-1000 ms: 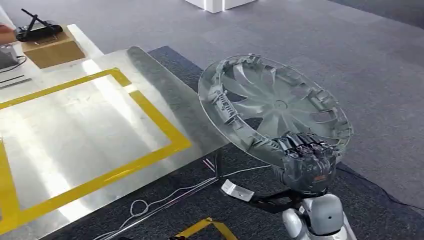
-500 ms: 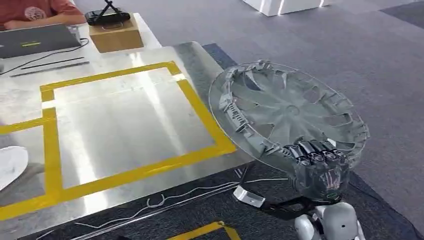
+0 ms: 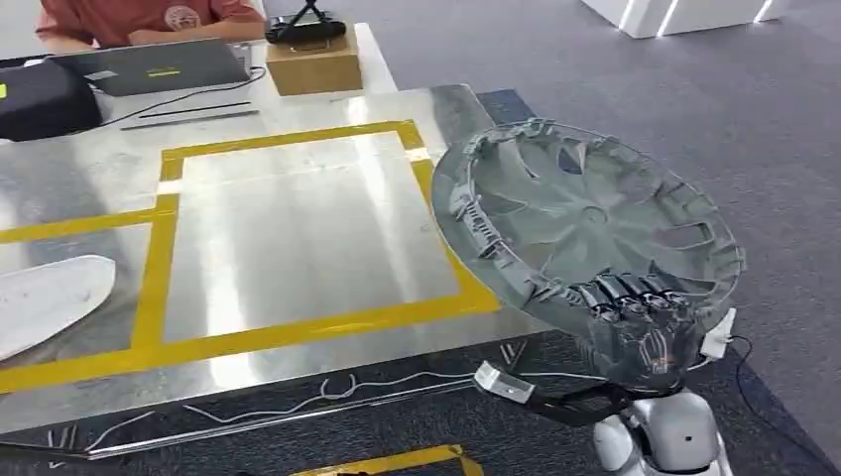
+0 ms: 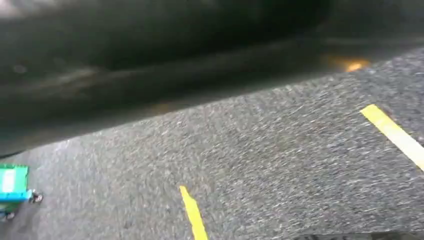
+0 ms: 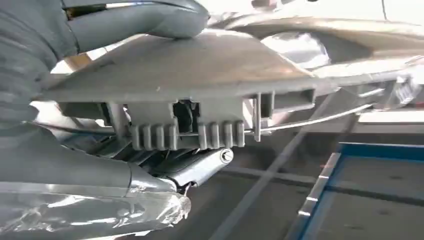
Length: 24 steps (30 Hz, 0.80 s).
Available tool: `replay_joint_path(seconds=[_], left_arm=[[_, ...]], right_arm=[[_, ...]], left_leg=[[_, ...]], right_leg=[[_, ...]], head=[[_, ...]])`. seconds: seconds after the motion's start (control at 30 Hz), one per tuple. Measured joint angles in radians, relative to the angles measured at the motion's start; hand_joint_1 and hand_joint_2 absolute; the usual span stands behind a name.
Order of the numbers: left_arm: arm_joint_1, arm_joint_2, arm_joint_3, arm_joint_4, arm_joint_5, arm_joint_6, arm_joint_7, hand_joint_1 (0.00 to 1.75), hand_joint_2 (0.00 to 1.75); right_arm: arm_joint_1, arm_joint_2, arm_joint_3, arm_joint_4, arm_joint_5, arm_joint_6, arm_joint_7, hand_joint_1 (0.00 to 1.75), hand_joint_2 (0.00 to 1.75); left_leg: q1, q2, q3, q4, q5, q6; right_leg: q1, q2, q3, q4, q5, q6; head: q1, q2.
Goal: Take the parts from the cabinet and place them on the table.
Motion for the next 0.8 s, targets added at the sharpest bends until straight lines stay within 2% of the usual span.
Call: replay_joint_path(seconds=[0.03,0.1,0.13,0.17,0.23,0.3,0.33,0.37,0.4,0.43,0.47,0.5,0.53,0.57,0.6,0.63,0.67,0.7,0.77,0.8], left_arm=[[0.002,0.0,-0.001,0.0,0.001,0.0,0.002,0.0,0.0],[0.003,0.003,-0.002,0.0,0.005,0.0,0.007,0.0,0.0],[0.001,0.005,-0.003,0.0,0.005,0.0,0.012,0.0,0.0],[-0.004,0.006,-0.003,0.0,0.005,0.0,0.015,0.0,0.0],[-0.005,0.006,-0.003,0.0,0.005,0.0,0.018,0.0,0.0],[0.0,0.008,-0.003,0.0,0.005,0.0,0.021,0.0,0.0],[0.003,0.008,-0.003,0.0,0.005,0.001,0.022,0.0,0.0],[0.001,0.008,-0.003,0.0,0.005,0.001,0.022,0.0,0.0],[-0.005,0.009,-0.003,0.0,0.005,0.001,0.022,0.0,0.0],[-0.007,0.006,-0.003,0.0,0.005,0.001,0.023,0.0,0.0],[-0.007,0.006,-0.003,0.0,0.006,0.002,0.026,0.0,0.0],[-0.007,0.006,-0.003,0.0,0.006,0.002,0.028,0.0,0.0],[-0.006,0.006,-0.003,0.0,0.007,0.002,0.03,0.0,0.0],[-0.005,0.006,-0.003,0.0,0.008,0.003,0.031,0.0,0.0],[-0.005,0.006,-0.003,0.0,0.008,0.004,0.032,0.0,0.0],[-0.006,0.005,-0.003,0.0,0.008,0.005,0.032,0.0,0.0],[-0.007,0.006,-0.003,0.0,0.008,0.005,0.032,0.0,0.0],[-0.008,0.007,-0.003,0.0,0.008,0.005,0.032,0.0,0.0],[-0.003,0.007,-0.003,0.0,0.008,0.008,0.032,0.0,0.0],[0.0,0.007,-0.003,0.0,0.009,0.009,0.032,0.0,0.0]], right_arm=[[0.009,0.0,0.002,0.005,0.006,0.0,0.031,1.75,1.75],[0.003,-0.013,0.012,0.042,0.011,0.0,0.13,1.75,1.75],[-0.006,-0.027,0.025,0.067,0.011,0.0,0.189,1.75,1.75],[-0.012,-0.049,0.04,0.094,0.011,0.0,0.25,1.75,1.75],[-0.029,-0.084,0.068,0.134,0.01,0.0,0.327,1.75,1.75],[-0.042,-0.105,0.098,0.163,0.01,0.0,0.346,1.75,1.75],[-0.044,-0.118,0.108,0.172,0.01,0.0,0.351,1.75,1.75],[-0.046,-0.128,0.113,0.18,0.01,0.0,0.351,1.75,1.75],[-0.047,-0.138,0.119,0.189,0.01,0.0,0.361,1.75,1.75],[-0.049,-0.149,0.129,0.199,0.011,0.0,0.376,1.75,1.75],[-0.053,-0.159,0.141,0.209,0.011,0.0,0.394,1.75,1.75],[-0.056,-0.168,0.154,0.219,0.011,0.0,0.412,1.75,1.75],[-0.06,-0.179,0.169,0.23,0.01,0.0,0.437,1.75,1.75],[-0.065,-0.188,0.183,0.238,0.01,0.0,0.459,1.75,1.75],[-0.071,-0.199,0.201,0.248,0.01,0.0,0.486,1.75,1.75],[-0.08,-0.211,0.216,0.257,0.01,0.0,0.509,1.75,1.75],[-0.093,-0.222,0.234,0.27,0.01,0.0,0.531,1.75,1.75],[-0.103,-0.229,0.253,0.279,0.011,0.0,0.554,1.75,1.75],[-0.117,-0.241,0.29,0.298,0.011,0.0,0.58,1.75,1.75],[-0.125,-0.244,0.306,0.304,0.013,0.0,0.59,1.75,1.75]], left_leg=[[0.0,0.002,0.016,-0.029,0.028,0.001],[-0.002,0.018,0.101,-0.184,0.111,0.011],[-0.009,0.054,0.146,-0.263,0.138,0.021],[-0.024,0.086,0.161,-0.295,0.118,0.025],[-0.025,0.068,0.153,-0.299,0.12,0.033],[-0.023,0.048,0.158,-0.312,0.125,0.045],[-0.016,0.04,0.165,-0.319,0.13,0.049],[-0.013,0.03,0.166,-0.32,0.131,0.054],[-0.012,0.019,0.165,-0.32,0.131,0.058],[-0.012,0.006,0.165,-0.319,0.131,0.059],[-0.012,-0.007,0.166,-0.319,0.131,0.059],[-0.012,-0.02,0.167,-0.319,0.131,0.059],[-0.011,-0.034,0.169,-0.318,0.13,0.058],[-0.009,-0.049,0.171,-0.318,0.129,0.057],[-0.007,-0.063,0.174,-0.316,0.127,0.053],[-0.005,-0.075,0.176,-0.313,0.124,0.048],[-0.009,-0.085,0.171,-0.31,0.122,0.04],[-0.007,-0.098,0.162,-0.302,0.121,0.034],[-0.001,-0.112,0.157,-0.308,0.13,0.021],[0.0,-0.12,0.157,-0.308,0.13,0.017]], right_leg=[[0.001,-0.017,0.002,0.0,-0.003,0.0],[0.004,-0.039,0.009,0.0,-0.007,0.001],[0.005,-0.047,0.013,0.0,-0.01,0.003],[0.013,-0.059,0.012,0.002,-0.015,0.011],[0.012,-0.079,0.012,0.0,-0.016,0.016],[0.012,-0.096,0.022,-0.007,-0.019,0.029],[0.007,-0.052,0.015,0.004,-0.029,0.036],[0.002,0.001,-0.004,0.043,-0.051,0.038],[0.0,0.022,-0.042,0.117,-0.086,0.041],[0.0,0.029,-0.088,0.206,-0.122,0.046],[0.0,0.031,-0.131,0.279,-0.142,0.049],[-0.001,0.031,-0.155,0.308,-0.136,0.052],[-0.002,0.031,-0.155,0.289,-0.106,0.052],[-0.005,0.033,-0.133,0.228,-0.057,0.054],[-0.009,0.04,-0.096,0.142,-0.006,0.055],[-0.014,0.061,-0.058,0.055,0.036,0.058],[-0.017,0.106,-0.042,0.025,0.015,0.058],[-0.019,0.104,-0.028,0.012,0.016,0.045],[-0.01,0.09,-0.031,0.014,0.018,0.032],[-0.011,0.081,-0.03,0.011,0.02,0.025]], head=[[0.001,0.0],[0.001,0.0],[0.0,0.0],[-0.001,0.0],[0.006,0.0],[0.004,0.0],[0.007,0.0],[0.011,0.0],[0.013,0.0],[0.013,0.0],[0.014,0.0],[0.013,0.0],[0.013,0.0],[0.013,0.0],[0.013,0.0],[0.014,0.0],[0.016,0.0],[0.015,0.0],[0.014,0.0],[0.014,0.0]])
